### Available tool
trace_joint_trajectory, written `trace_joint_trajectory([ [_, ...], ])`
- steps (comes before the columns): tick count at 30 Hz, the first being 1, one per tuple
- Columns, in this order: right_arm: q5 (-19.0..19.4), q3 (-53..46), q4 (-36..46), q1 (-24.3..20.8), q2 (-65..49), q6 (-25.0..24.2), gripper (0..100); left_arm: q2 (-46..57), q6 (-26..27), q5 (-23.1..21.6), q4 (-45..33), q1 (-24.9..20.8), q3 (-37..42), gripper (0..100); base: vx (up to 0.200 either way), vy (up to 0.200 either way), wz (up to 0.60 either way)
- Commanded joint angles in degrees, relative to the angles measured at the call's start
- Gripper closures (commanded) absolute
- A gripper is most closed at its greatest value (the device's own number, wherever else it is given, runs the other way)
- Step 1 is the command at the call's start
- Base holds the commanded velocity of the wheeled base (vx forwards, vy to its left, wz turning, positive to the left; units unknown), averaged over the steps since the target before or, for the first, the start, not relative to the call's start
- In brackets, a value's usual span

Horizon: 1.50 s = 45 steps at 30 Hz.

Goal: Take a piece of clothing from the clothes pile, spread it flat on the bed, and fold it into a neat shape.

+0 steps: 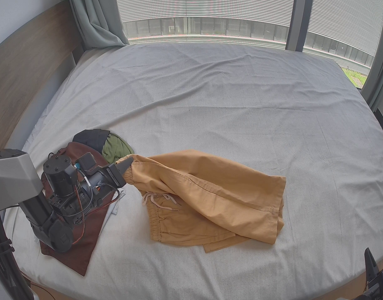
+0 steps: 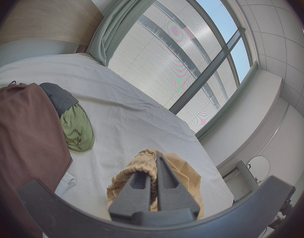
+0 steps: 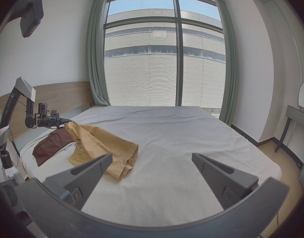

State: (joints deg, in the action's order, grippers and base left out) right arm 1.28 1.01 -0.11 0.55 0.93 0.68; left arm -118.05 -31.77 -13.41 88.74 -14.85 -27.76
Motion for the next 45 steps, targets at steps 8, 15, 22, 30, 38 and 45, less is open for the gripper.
trace_joint_trajectory([
  [8,1.9,11.6,-5.2,0.2,11.6,0.1,0,0.5,0.0,0.1,0.0,0.1,-0.2,100,0.0,0.0,0.0],
  [15,3.2,11.6,-5.2,-0.4,18.1,-0.4,0,0.5,0.0,0.1,0.0,0.3,-0.2,100,0.0,0.0,0.0],
  [22,3.4,14.4,-5.4,0.1,28.8,-0.7,0,0.5,0.0,0.1,0.0,-0.1,-0.2,100,0.0,0.0,0.0],
  [30,8.5,17.9,-6.0,-0.3,37.7,-0.6,0,0.5,0.0,0.1,0.0,-0.1,-0.2,100,0.0,0.0,0.0],
  [38,10.8,18.9,-7.0,-0.5,44.6,-0.2,0,0.4,0.0,0.1,0.0,0.1,-0.2,100,0.0,0.0,0.0],
  [45,14.2,19.6,-9.9,-0.5,51.4,-0.2,0,0.3,0.0,0.1,0.0,-0.2,-0.2,100,0.0,0.0,0.0],
])
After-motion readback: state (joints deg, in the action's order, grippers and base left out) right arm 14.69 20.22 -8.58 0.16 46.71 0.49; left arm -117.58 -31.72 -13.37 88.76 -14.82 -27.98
